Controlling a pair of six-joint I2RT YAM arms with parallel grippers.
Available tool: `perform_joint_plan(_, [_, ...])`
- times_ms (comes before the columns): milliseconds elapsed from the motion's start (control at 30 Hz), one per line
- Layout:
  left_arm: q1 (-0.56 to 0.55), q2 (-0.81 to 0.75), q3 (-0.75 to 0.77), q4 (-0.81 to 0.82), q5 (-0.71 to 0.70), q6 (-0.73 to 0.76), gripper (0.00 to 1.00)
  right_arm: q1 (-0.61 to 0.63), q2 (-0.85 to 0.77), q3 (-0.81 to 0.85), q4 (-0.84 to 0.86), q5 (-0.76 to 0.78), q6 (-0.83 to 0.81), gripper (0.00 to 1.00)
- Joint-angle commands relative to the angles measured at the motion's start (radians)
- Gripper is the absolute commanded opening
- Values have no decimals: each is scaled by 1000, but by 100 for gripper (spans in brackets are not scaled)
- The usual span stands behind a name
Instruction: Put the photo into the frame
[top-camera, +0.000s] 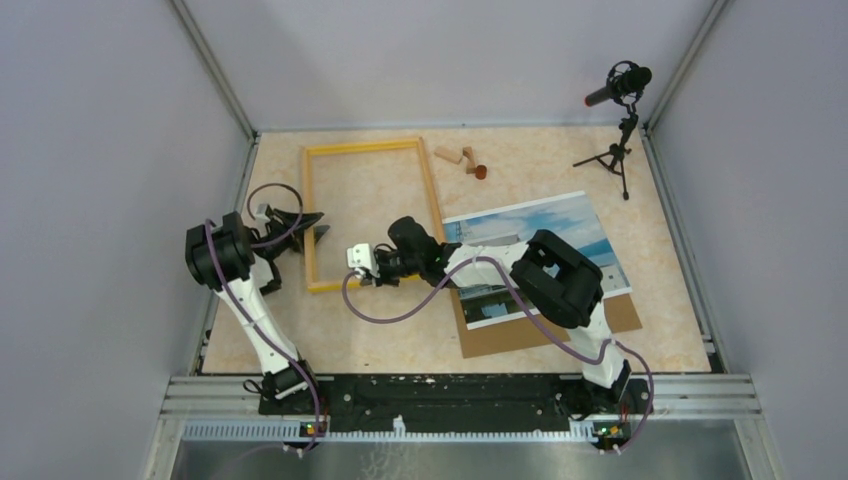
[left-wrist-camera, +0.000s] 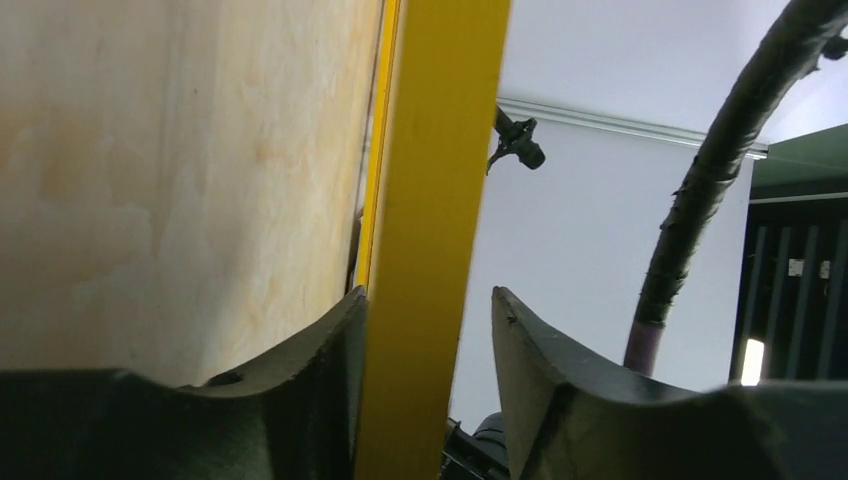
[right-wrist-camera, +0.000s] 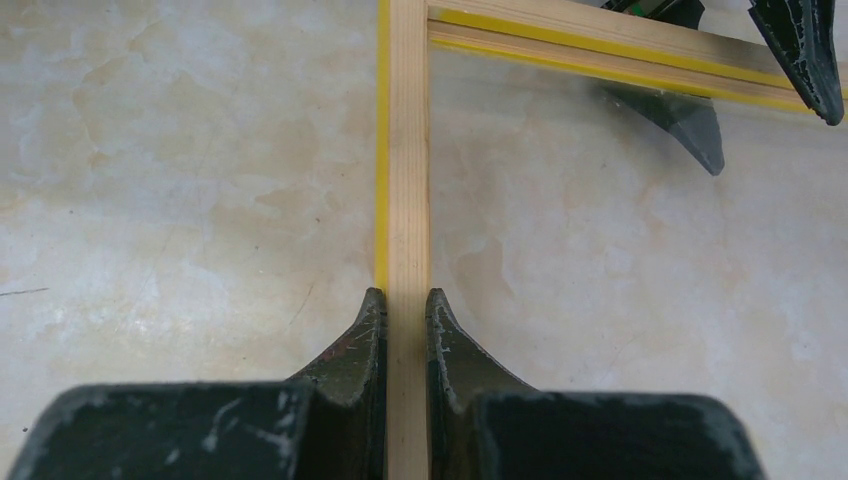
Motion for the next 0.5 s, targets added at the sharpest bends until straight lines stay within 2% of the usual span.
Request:
perform_joint_plan(0, [12,-15,-21,286,23,-83,50,14,-56,58,48,-14,-5,0])
perform_joint_plan(100, [19,-24,-31,283,34,-71,44,14,-42,84,21,1,17,0])
perform_joint_plan(200, [30,-15,-36,306,38,-78,31,14,-31,97,15,12,48,0])
perform_joint_plan(267, [36,-6,-34,359,37,-111,33,14,-26,100,12,21,70,1])
perform_joint_plan(333, [40,-4,-34,384,39,-132,39,14,-25,100,15,45,102,16])
perform_joint_plan(433, [44,-9,-36,384,42,-127,38,14,-27,99,2,52,126,28])
perform_joint_plan(467, [44,-11,-35,385,43,-127,43,14,-27,96,1,53,135,31])
